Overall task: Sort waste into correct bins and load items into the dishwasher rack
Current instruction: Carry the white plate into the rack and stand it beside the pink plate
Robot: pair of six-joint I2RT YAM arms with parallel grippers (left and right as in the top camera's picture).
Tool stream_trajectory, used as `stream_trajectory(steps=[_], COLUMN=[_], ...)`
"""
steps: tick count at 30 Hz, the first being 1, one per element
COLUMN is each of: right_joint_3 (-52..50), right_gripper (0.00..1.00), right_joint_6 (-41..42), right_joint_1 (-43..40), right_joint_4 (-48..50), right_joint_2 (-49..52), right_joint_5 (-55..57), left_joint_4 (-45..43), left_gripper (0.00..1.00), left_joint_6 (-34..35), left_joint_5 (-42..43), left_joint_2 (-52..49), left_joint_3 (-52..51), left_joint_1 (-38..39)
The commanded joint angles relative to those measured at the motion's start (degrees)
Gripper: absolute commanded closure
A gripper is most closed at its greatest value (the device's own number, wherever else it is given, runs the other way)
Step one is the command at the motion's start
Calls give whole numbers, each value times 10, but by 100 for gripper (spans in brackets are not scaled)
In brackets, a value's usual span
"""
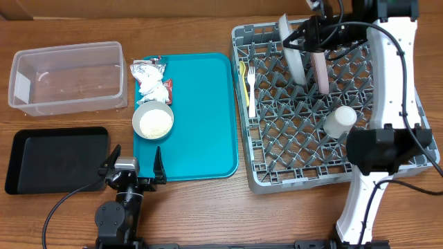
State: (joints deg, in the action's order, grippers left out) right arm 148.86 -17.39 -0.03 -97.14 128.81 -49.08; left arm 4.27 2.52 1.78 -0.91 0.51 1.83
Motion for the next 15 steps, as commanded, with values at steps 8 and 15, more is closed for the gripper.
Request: stream_trajectory(steps=[8, 15], right_joint_3=[3, -35], right_gripper=[96, 96], right_joint_6=[-6, -11], right_joint_1=[-6, -7], right_joint_4=[1, 7], right_joint_2=[-27, -24], right_joint_5=[28, 49], left_joint_4=[0, 0], left_gripper=[0, 0], left_joint_6=[-11, -11], left_joint_5=[6, 6], left_joint_2=[2, 2], left_joint_3=[-2, -2], left_joint_1=[-3, -3])
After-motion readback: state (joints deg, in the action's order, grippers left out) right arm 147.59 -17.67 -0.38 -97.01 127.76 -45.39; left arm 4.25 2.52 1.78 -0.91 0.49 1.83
